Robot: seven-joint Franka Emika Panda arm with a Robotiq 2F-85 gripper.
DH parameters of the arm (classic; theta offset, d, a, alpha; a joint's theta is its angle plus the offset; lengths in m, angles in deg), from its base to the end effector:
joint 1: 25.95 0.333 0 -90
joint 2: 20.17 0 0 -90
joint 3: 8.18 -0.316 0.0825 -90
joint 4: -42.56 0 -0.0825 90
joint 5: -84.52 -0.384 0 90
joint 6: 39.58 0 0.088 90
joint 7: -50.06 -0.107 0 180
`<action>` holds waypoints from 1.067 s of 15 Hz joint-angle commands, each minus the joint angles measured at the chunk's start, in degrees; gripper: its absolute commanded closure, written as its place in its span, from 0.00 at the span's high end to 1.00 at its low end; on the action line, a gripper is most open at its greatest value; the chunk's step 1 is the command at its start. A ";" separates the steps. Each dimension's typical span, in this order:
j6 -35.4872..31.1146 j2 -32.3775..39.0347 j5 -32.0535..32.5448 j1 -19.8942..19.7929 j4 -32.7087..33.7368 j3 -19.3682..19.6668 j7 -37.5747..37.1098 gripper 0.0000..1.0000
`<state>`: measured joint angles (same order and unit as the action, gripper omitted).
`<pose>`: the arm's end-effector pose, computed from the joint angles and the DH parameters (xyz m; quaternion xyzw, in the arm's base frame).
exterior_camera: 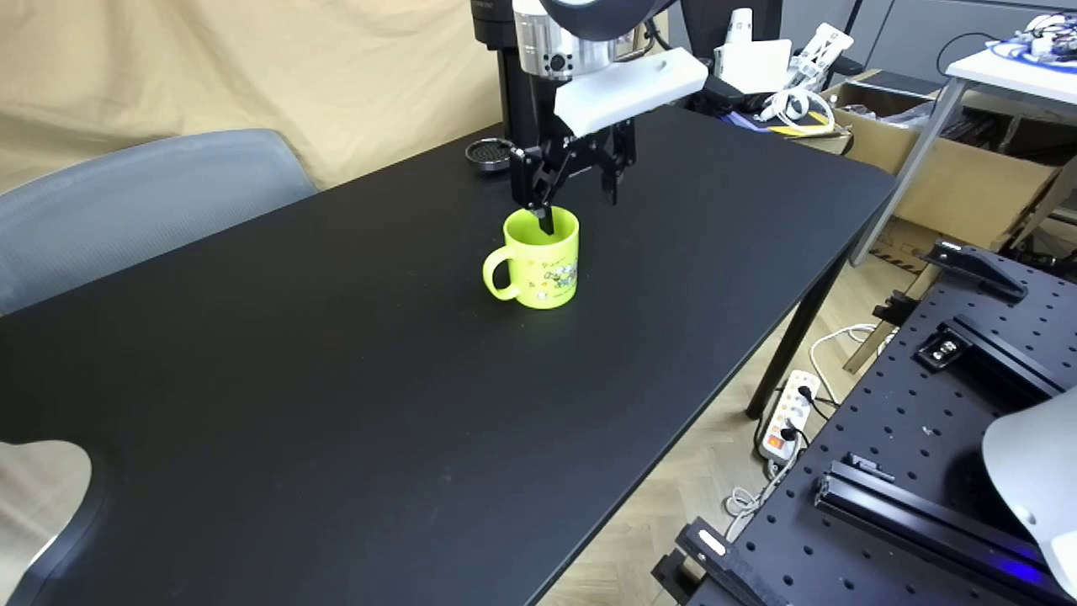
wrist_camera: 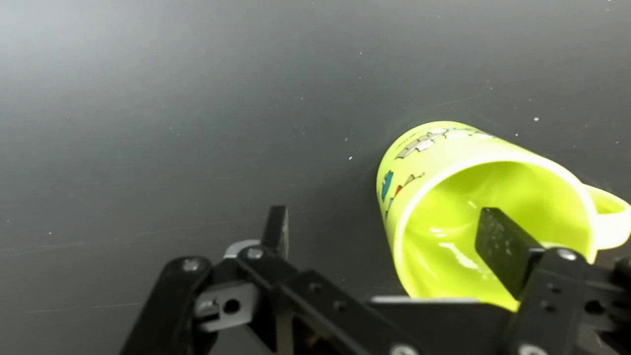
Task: Move the mug forward
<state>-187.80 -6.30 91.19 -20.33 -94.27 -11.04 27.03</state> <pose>0.4931 0.0764 0.2149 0.9965 -0.0773 -0.0140 0.0284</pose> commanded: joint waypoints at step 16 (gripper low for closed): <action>-0.09 1.94 -4.85 2.26 2.38 0.65 2.09 0.02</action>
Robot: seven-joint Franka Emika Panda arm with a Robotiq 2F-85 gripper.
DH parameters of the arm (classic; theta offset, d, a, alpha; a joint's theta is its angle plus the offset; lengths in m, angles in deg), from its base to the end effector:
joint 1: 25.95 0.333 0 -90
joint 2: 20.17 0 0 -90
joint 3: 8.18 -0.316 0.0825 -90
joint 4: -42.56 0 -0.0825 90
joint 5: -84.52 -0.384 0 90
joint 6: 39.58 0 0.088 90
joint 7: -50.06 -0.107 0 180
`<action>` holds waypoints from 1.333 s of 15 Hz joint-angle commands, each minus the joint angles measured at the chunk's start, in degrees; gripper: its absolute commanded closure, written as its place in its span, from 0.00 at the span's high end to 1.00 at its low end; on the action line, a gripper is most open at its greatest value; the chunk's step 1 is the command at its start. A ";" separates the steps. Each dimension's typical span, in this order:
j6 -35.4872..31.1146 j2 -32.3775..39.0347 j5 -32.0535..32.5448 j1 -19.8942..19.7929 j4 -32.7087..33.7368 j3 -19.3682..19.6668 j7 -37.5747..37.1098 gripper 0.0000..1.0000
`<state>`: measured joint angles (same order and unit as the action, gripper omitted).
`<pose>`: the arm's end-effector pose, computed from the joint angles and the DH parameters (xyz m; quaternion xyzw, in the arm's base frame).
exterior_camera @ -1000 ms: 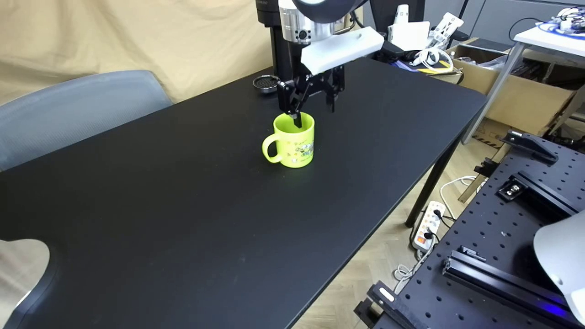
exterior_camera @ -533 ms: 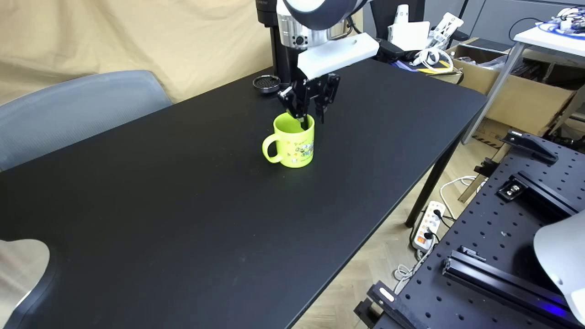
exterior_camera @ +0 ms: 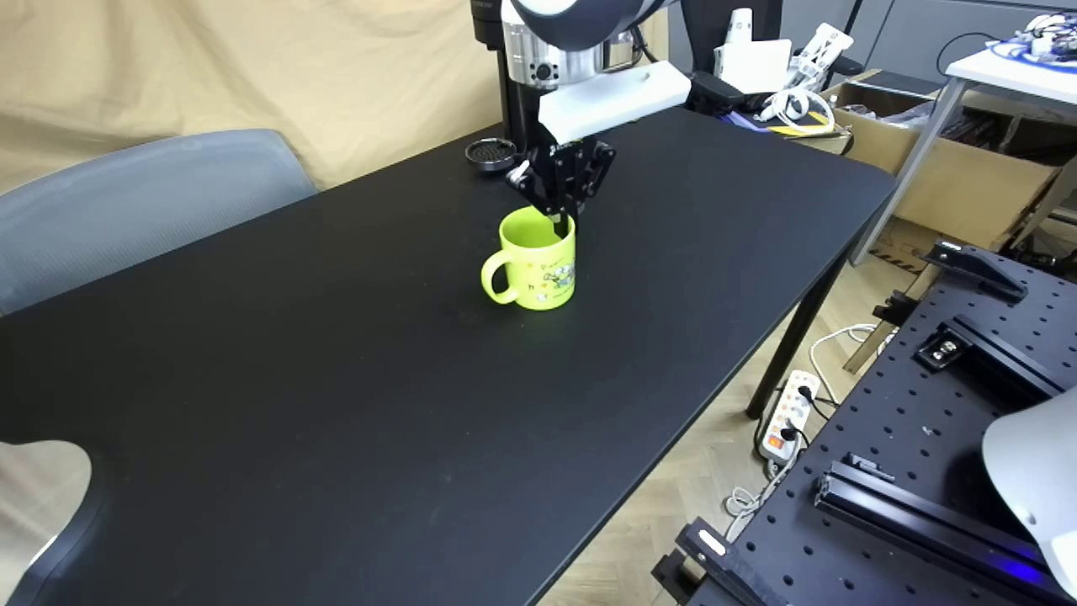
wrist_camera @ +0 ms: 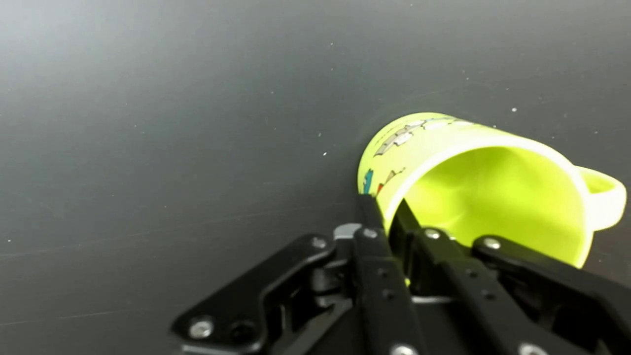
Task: Move the mug forward
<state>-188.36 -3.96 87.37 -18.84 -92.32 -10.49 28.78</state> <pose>0.5018 0.0849 0.2068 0.9964 -0.0825 -0.0174 0.0119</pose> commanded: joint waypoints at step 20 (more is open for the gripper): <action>12.55 9.08 -2.97 -1.25 22.43 4.14 -2.15 0.02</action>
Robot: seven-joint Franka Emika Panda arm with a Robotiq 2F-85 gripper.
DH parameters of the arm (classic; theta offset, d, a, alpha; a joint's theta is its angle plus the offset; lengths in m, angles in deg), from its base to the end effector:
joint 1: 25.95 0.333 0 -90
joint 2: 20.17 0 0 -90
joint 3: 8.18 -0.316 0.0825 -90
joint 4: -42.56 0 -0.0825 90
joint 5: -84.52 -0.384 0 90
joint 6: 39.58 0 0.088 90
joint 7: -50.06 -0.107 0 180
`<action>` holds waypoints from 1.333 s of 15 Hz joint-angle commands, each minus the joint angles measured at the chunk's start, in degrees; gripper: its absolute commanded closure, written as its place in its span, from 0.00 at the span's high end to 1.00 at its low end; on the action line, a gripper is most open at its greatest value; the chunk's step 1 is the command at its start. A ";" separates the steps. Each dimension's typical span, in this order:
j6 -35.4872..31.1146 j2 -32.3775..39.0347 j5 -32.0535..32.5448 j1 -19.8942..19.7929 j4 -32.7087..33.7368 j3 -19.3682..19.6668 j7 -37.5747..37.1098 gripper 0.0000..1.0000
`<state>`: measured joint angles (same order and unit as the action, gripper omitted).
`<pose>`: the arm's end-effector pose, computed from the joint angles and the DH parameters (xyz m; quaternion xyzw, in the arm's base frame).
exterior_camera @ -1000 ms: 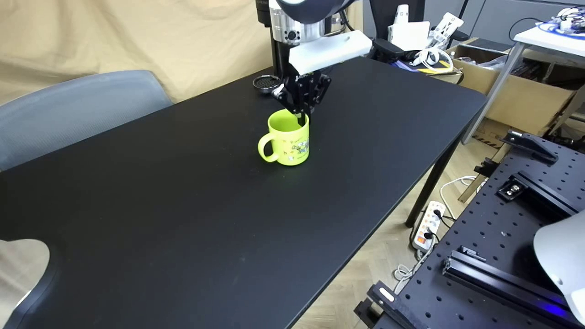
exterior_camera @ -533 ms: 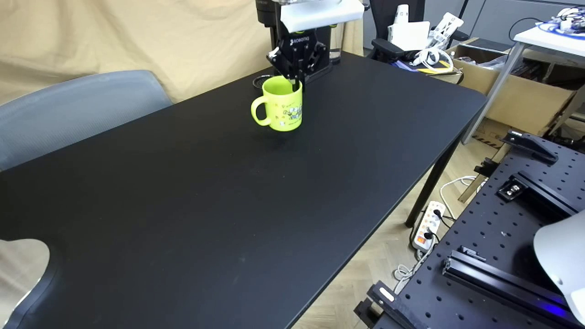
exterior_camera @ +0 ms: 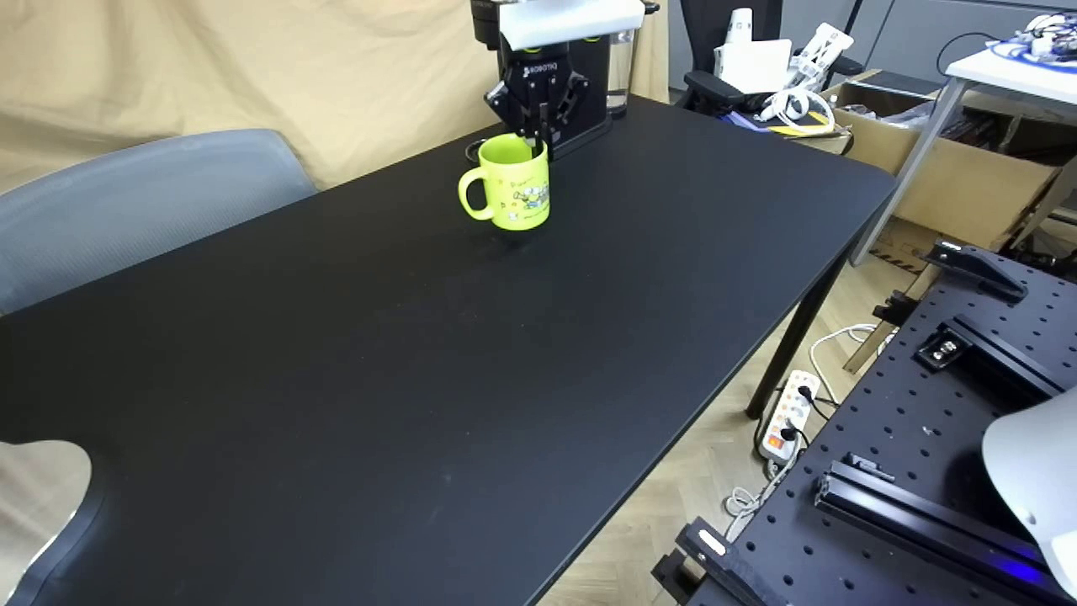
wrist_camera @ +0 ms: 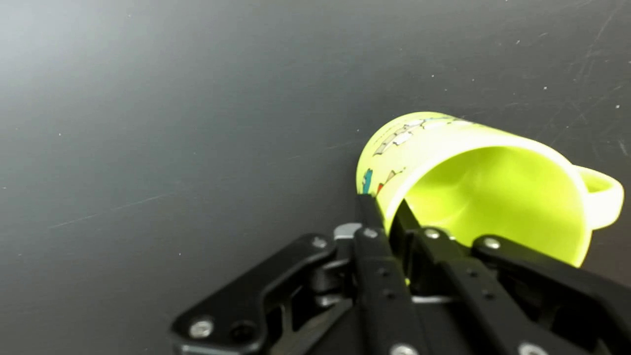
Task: Move the mug forward
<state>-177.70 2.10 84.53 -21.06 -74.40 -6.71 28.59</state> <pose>0.5942 0.0358 0.2486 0.9877 -0.1559 -0.0083 0.0069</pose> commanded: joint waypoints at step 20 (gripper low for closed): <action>2.14 7.78 0.39 2.55 9.92 0.95 -0.98 0.82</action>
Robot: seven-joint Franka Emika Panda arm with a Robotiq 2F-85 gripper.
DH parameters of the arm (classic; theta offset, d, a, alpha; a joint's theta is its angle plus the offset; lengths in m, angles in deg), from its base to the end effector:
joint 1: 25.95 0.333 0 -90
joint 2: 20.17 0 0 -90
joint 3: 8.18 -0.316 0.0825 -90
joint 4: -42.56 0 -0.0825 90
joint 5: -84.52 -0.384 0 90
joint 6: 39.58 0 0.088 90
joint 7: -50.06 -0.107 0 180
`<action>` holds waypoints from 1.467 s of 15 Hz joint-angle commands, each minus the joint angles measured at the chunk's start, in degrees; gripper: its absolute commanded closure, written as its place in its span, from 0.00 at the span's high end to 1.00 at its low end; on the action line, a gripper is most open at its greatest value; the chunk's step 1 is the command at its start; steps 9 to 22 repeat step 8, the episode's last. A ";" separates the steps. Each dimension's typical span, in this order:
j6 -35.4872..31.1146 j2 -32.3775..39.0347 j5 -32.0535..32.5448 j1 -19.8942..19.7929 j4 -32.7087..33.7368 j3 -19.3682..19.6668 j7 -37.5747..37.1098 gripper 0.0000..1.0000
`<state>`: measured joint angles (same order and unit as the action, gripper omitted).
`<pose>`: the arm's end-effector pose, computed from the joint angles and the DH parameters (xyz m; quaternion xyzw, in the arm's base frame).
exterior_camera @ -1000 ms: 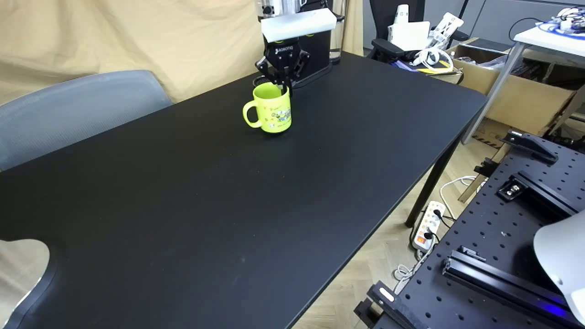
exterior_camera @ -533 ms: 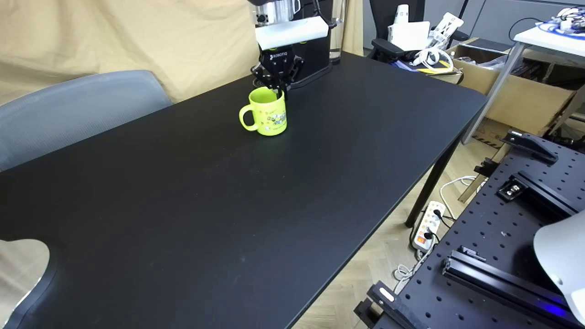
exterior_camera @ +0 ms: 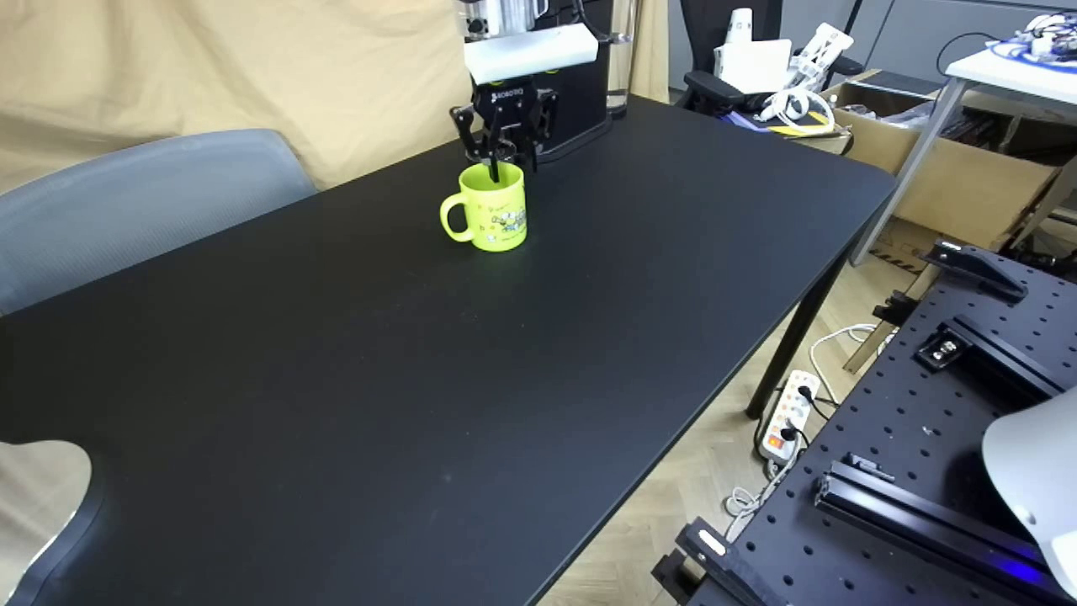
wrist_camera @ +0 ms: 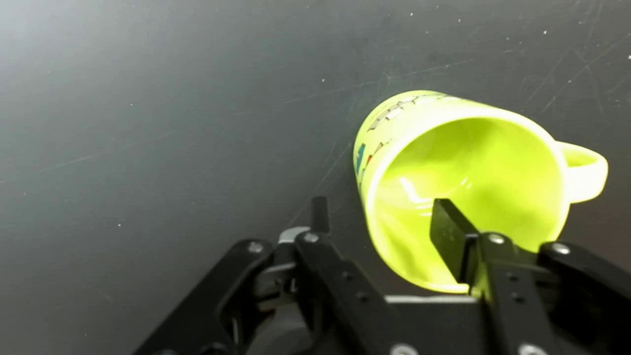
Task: Move the mug forward
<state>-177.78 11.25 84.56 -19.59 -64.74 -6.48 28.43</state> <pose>0.6353 0.0528 0.2179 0.9894 -0.1452 -0.0025 0.0088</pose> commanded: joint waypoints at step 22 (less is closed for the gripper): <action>16.70 -12.25 -5.12 1.04 -5.09 -3.06 0.36 1.00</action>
